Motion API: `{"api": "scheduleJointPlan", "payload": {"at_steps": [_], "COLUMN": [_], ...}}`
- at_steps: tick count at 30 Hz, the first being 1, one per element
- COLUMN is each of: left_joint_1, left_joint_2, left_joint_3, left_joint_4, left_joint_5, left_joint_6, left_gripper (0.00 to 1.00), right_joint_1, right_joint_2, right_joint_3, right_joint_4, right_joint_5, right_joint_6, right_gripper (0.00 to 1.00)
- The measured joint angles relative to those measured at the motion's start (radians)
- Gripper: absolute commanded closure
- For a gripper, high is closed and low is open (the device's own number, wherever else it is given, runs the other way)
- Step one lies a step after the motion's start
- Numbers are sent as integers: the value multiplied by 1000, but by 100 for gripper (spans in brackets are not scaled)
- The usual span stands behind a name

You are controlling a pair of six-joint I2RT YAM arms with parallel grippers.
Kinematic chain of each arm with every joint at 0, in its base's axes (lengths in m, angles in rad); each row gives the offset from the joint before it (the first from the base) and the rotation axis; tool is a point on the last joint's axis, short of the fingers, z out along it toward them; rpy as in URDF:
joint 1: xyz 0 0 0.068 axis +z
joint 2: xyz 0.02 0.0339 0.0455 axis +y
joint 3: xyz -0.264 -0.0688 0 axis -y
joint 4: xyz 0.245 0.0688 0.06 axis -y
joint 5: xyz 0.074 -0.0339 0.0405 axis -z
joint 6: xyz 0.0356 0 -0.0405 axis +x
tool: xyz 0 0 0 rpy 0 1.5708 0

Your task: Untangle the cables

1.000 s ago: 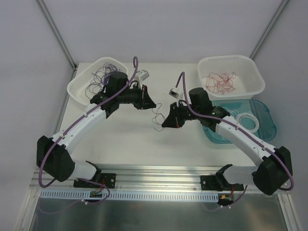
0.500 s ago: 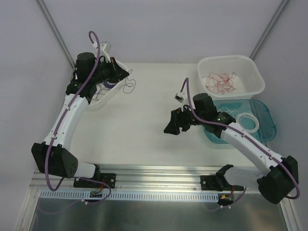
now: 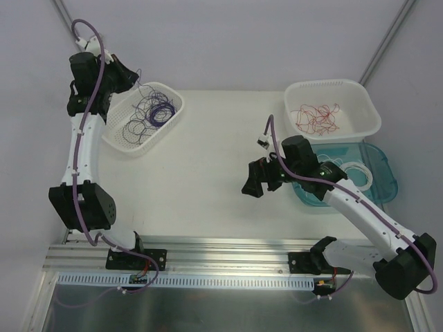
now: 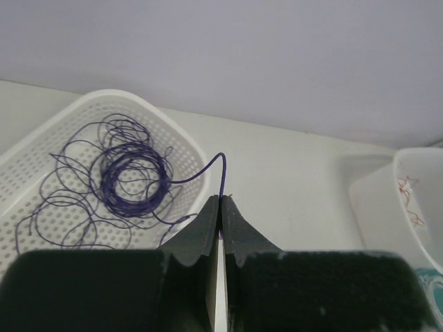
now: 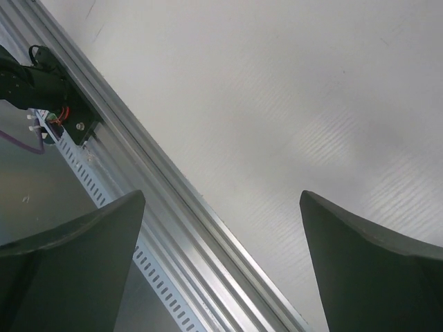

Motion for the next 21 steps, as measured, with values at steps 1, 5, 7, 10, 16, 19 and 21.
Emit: {"api": "scheduleJointPlan", "payload": {"at_steps": [1, 5, 7, 10, 16, 19, 21], "left_joint_1": [18, 65, 80, 104, 137, 141, 140], "left_joint_2": [21, 96, 128, 193, 254, 244, 220], "left_joint_3": [14, 42, 43, 42, -92, -165, -211], "left_joint_4": [0, -1, -2, -1, -7, -26, -32], "left_joint_5": [-10, -55, -77, -99, -114, -129, -130], "left_joint_6": [0, 2, 3, 15, 0, 0, 0], "left_gripper": [100, 100, 87, 48, 1, 1, 1], "right_joint_1": [0, 0, 0, 0, 0, 0, 0], "right_joint_2": [-2, -16, -19, -19, -20, -39, -57], "right_joint_3": [7, 22, 24, 24, 24, 5, -14], "right_joint_4": [-8, -26, -35, -44, -44, -39, -43], "right_joint_5": [9, 47, 62, 79, 123, 177, 232], "right_joint_6": [-3, -15, -18, -19, -1, 33, 61], "right_gripper": [0, 3, 3, 3, 3, 3, 3]}}
